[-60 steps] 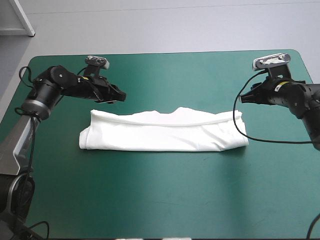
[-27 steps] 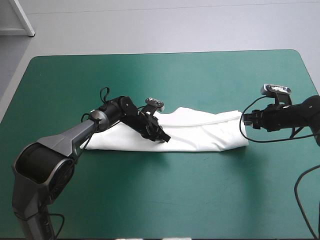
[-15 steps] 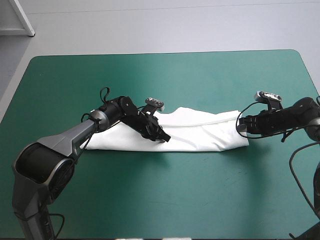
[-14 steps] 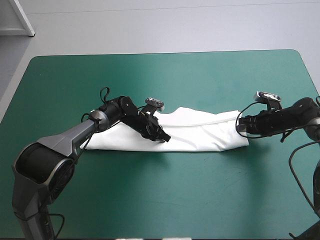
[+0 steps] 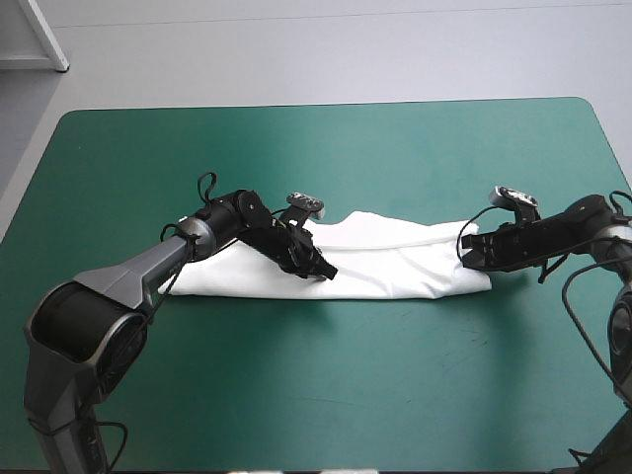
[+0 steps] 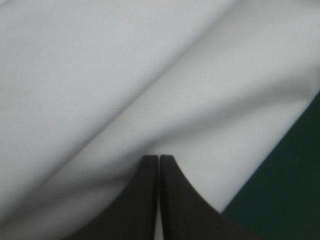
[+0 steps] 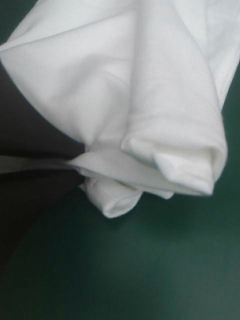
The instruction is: Fold the cloth
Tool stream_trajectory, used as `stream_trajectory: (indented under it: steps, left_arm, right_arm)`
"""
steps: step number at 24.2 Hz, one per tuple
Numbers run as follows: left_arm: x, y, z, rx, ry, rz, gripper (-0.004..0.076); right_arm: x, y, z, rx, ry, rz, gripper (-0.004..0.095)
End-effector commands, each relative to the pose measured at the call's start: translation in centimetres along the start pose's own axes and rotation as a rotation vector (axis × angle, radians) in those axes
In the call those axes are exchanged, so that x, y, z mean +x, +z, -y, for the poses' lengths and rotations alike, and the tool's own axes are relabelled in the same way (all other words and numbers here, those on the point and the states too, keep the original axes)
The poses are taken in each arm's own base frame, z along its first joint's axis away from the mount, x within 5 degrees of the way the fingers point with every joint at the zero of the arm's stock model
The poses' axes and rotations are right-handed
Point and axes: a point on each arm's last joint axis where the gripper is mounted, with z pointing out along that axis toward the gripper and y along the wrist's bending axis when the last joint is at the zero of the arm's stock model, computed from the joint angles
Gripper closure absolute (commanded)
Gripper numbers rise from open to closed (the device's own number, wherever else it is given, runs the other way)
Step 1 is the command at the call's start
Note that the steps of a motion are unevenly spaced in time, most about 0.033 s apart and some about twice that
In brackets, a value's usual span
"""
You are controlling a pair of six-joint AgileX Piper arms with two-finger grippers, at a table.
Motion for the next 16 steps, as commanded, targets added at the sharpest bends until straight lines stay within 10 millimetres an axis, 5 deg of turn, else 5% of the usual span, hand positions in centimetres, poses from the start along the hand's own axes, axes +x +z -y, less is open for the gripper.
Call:
stream_trajectory:
  steps: [1,9,13,16]
  left_arm:
    - [-1.0,-1.4,0.8,-0.005,0.007,0.075,0.0705]
    - [-1.2,-1.4,0.6,-0.028,0.01,0.092,0.0705]
    - [-1.6,-2.4,0.8,-0.044,0.025,0.13,0.0705]
    - [-2.6,-5.0,1.6,-0.094,0.088,0.183,0.0705]
  right_arm:
    - [-0.5,-0.8,-1.4,0.014,-0.074,0.021,0.0911]
    - [-3.3,-9.9,-7.4,0.005,-0.218,0.288,0.0911]
    - [-3.6,-11.9,-9.9,-0.036,-0.275,0.339,0.0911]
    - [-3.8,-12.1,-12.6,-0.065,-0.337,0.33,0.0911]
